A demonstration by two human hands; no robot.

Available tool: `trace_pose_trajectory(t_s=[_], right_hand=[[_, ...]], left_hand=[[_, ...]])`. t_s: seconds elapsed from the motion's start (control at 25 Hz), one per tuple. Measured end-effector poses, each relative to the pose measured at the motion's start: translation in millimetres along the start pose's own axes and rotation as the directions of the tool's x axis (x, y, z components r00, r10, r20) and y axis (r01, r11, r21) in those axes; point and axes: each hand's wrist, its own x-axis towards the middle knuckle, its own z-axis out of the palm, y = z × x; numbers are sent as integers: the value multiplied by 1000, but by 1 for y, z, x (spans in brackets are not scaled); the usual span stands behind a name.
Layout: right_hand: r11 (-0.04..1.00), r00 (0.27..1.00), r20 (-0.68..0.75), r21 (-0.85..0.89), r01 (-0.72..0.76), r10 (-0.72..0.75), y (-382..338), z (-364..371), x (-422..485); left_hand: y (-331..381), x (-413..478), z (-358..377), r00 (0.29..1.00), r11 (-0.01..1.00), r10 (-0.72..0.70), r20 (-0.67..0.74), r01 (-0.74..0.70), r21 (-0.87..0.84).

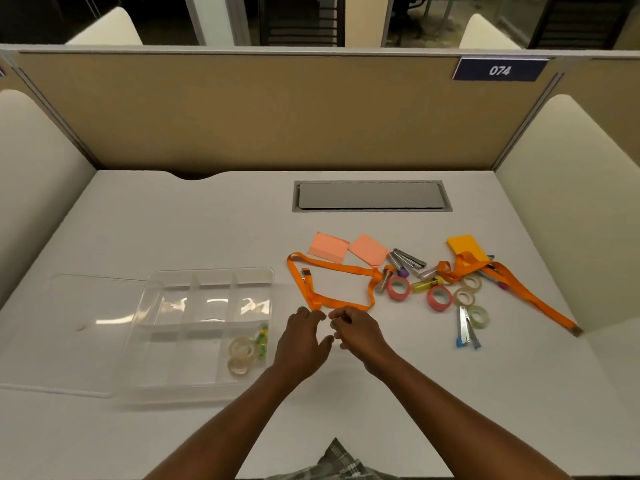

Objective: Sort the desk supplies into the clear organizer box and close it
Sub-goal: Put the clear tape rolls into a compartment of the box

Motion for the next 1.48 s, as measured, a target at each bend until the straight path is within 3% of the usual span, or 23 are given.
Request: trace_pose_trajectory(t_s=[0.16,0.32,0.44,0.56,0.72,0.88,1.0,1.08,1.2,1.24,1.32,1.4,1.48], right_hand=[[999,995,-89,22,-42,43,37,-57,5],[997,973,-231,-69,-31,14,78,-117,11],[984,910,-413,-177,-36,-40,111,-168,19],[949,851,-525,-280,-146,-24,145,-215,32],[871,899,-437,-445,-208,-8,174,-242,49],[758,940,-320,-640,-124,-117,193,-240,55],[719,939,-295,-690,-81,-177,198,-239,56],[806,924,-347,-587,-83,-158,195,-241,55],[972,894,-441,-232,-27,-80,177,-240,48],[997,920,-391,-82,11,-42,168,-239,45],[982,992,-127,190,5,19,149,-239,37],[951,990,140,304,-64,22,136,-239,31],[941,972,235,329,-82,3,131,-241,30]], left_hand=[[53,15,35,996,998,60,68,-60,-3],[98,29,68,979,993,116,166,-120,14],[125,36,88,965,988,138,225,-149,33],[144,41,104,947,983,163,278,-180,39],[156,44,117,936,979,167,310,-195,60],[159,45,122,931,978,157,329,-193,79],[161,46,125,928,981,141,344,-178,81],[165,48,127,929,985,128,348,-160,65],[178,51,131,935,990,117,335,-136,35],[184,52,133,939,990,118,322,-135,31],[195,56,136,949,987,157,274,-163,-4],[204,60,140,947,973,231,224,-218,-81],[209,65,142,949,963,258,183,-238,-126]])
